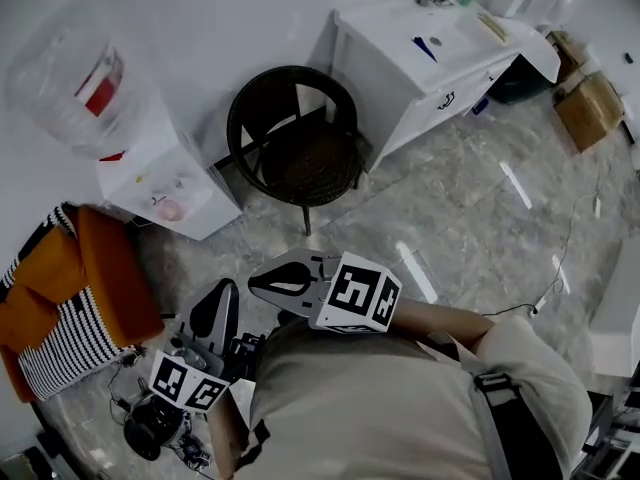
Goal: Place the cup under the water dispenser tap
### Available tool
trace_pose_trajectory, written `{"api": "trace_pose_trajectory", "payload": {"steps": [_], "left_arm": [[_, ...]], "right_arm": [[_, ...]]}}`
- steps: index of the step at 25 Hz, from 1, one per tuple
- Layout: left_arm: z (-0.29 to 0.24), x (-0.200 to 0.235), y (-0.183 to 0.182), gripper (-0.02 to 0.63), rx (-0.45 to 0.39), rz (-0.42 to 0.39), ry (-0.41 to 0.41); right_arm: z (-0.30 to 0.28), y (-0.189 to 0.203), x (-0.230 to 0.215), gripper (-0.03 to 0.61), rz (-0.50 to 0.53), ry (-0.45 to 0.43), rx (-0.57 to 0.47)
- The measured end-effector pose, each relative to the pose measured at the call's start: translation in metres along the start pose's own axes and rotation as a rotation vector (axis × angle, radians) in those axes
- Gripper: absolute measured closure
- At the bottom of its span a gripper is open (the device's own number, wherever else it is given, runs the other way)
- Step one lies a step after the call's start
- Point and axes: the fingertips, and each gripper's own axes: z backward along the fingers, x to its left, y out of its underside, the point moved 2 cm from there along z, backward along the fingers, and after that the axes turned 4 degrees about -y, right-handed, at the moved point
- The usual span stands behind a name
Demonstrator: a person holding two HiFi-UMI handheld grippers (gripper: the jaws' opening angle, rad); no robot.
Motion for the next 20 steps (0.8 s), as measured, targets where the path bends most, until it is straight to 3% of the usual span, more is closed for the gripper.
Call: {"api": "trace_pose_trajectory", "payload": {"steps": [6,9,12,16,20], "left_arm": [[-0.017,-0.012,0.005,0.557,0.024,-0.008,-0.068],[-0.021,-0.026,0.015,0.557,0.068,-0.066,-0.141],[-0.037,-0.037,0.013,0.557,0.075,-0.088,-0.127],[-0.026,-0.013,0.005,0.557,0.088,-0.144,-0.131],[0.004,0.013,-0.002,0.557,0.099,-0.2,-0.246]], "right_arm": [[0.019,-0.006,-0.011,0.551,-0.02,-0.051,-0.021],[0.036,-0.006,0.0,0.551,0.008,-0.087,-0.016],[0.059,-0.006,-0.008,0.551,0.015,-0.087,-0.021],[0.049,-0.002,-0.027,0.551,-0.035,-0.071,-0.052],[0.041,0.004,-0.033,0.551,-0.097,-0.07,-0.068]]}}
